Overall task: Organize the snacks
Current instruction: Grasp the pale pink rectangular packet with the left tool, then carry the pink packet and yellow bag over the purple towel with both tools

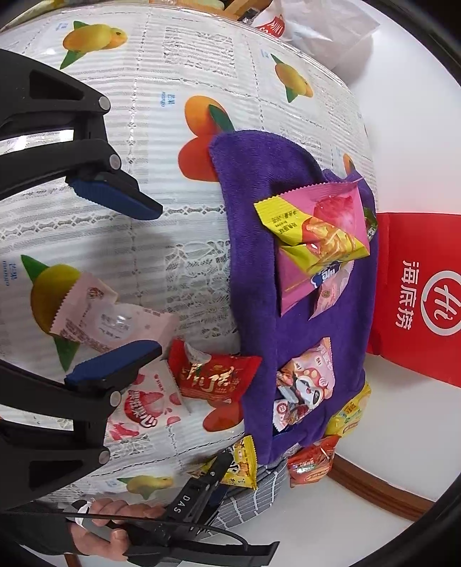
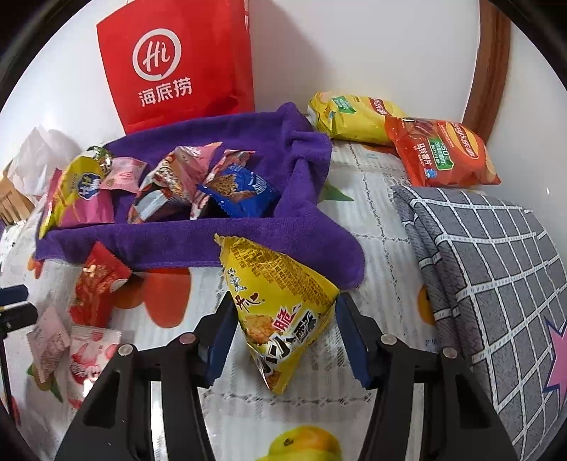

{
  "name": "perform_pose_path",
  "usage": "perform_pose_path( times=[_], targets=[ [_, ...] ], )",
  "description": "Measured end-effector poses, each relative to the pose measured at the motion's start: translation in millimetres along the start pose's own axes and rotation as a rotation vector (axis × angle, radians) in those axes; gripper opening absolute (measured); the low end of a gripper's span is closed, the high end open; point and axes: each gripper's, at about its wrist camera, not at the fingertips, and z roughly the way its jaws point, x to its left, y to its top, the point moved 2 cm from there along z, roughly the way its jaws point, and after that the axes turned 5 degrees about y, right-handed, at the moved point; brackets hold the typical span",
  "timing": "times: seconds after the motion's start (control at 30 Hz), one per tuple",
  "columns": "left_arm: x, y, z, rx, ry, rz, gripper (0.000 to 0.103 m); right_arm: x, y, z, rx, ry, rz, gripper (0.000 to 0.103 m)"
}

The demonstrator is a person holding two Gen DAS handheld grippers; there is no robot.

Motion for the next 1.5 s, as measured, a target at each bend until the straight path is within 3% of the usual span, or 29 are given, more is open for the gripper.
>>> perform_pose_path(
  times=[0.3,0.53,0.77,1.07,1.1,1.5],
  targets=[
    [-16.3,-17.3,2.2,0.015,-0.057,0.056,0.069,14.6,-13.4,-37.5,-0.033,0.011,-0.012,0.055],
    [-35.0,-28.8,13.8,0.027,-0.014,0.124,0.069,18.6,-26.4,-68.5,-0.062,0.001,-0.013,0.055],
    [-49.2,-28.4,21.3,-0.009,0.060,0.175,0.069,17.7,-37.1,-84.8,-0.065,-0.022,-0.004,0.055],
    [-55.8,-27.2,20.5,-0.051,0.064,0.192,0.051,14.9,-45.2,-98.2,-0.064,-0.034,0.046,0.055],
    [-55.0,-27.1,17.9,-0.052,0.054,0.191,0.042,15.6,-45.0,-100.0,-0.066,-0.033,0.049,0.055],
    [-35.1,-29.4,-15.2,-0.083,0.047,0.166,0.041,26.7,-39.9,-132.6,-0.116,-0.012,0.076,0.055]
  ],
)
